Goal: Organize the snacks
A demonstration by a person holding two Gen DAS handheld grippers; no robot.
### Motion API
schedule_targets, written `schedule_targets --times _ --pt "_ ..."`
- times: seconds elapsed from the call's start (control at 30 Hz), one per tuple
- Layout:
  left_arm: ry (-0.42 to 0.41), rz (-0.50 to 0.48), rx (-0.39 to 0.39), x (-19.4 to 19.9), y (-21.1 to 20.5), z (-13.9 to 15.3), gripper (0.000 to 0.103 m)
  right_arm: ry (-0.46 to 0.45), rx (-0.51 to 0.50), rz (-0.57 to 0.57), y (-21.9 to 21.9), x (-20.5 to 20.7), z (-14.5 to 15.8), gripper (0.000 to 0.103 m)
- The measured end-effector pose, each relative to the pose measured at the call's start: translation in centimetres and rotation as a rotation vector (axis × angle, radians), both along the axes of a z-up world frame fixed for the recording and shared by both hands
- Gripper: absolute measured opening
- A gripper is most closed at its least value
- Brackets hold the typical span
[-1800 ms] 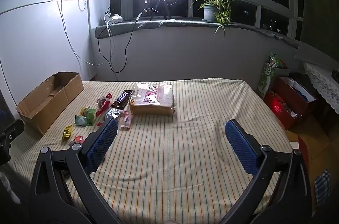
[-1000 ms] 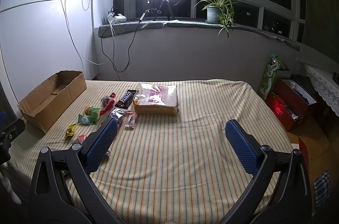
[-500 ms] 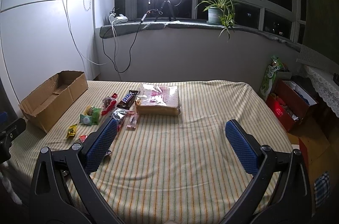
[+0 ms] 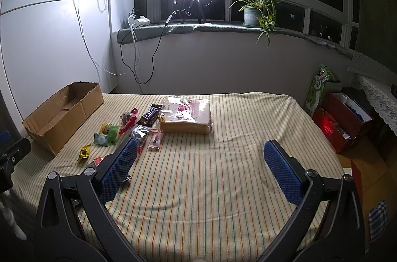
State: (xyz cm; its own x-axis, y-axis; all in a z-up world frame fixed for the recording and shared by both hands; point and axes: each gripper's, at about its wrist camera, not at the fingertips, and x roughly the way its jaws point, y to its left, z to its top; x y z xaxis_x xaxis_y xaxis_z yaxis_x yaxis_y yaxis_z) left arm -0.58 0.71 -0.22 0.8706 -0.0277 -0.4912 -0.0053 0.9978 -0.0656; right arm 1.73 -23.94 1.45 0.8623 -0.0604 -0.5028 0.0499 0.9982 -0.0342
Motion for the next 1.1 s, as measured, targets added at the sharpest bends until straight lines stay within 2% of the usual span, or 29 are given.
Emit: schedule_targets --times 1.1 --pt "0.029 -0.005 -0.014 0.1 0.3 -0.9 0.102 0.021 0.004 0.031 0.4 0.5 -1.3 0.103"
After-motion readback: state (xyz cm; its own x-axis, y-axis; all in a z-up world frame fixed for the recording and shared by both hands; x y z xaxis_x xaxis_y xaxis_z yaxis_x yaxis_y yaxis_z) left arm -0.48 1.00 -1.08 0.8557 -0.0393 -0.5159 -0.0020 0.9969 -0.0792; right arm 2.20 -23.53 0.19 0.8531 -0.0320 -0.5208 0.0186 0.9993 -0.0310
